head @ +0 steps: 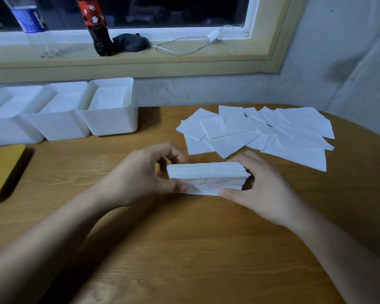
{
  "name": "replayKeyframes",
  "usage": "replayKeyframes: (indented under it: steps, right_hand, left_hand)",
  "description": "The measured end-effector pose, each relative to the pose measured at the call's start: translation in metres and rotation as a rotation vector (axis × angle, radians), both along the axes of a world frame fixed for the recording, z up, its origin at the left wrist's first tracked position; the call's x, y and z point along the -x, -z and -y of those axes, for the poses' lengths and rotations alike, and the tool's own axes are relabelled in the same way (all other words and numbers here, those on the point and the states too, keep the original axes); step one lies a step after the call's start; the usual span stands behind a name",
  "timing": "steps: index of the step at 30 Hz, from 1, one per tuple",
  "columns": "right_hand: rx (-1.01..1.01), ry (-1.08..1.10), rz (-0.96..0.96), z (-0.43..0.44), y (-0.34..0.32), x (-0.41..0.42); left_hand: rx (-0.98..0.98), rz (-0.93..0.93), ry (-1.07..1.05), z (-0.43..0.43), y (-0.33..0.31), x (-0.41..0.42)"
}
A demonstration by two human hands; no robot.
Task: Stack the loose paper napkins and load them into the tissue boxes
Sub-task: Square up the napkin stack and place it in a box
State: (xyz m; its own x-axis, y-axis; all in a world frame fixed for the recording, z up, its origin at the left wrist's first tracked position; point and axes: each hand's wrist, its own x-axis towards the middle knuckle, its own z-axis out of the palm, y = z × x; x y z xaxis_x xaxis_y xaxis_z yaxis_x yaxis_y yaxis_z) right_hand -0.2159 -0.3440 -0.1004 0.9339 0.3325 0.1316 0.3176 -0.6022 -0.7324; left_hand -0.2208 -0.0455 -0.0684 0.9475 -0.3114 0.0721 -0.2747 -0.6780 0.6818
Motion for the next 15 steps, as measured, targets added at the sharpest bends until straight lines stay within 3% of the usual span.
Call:
replayKeyframes:
  steps: [8,15]
  right_hand:
    - [-0.084,-0.046,-0.095,0.006,-0.002,-0.005]
    - [-0.022,-0.015,-0.005,-0.007,0.008,0.003]
  left_hand:
    - [0.083,-0.086,-0.007,0.003,0.005,0.001]
    - [0.097,0.013,0.025,0.012,0.014,0.005]
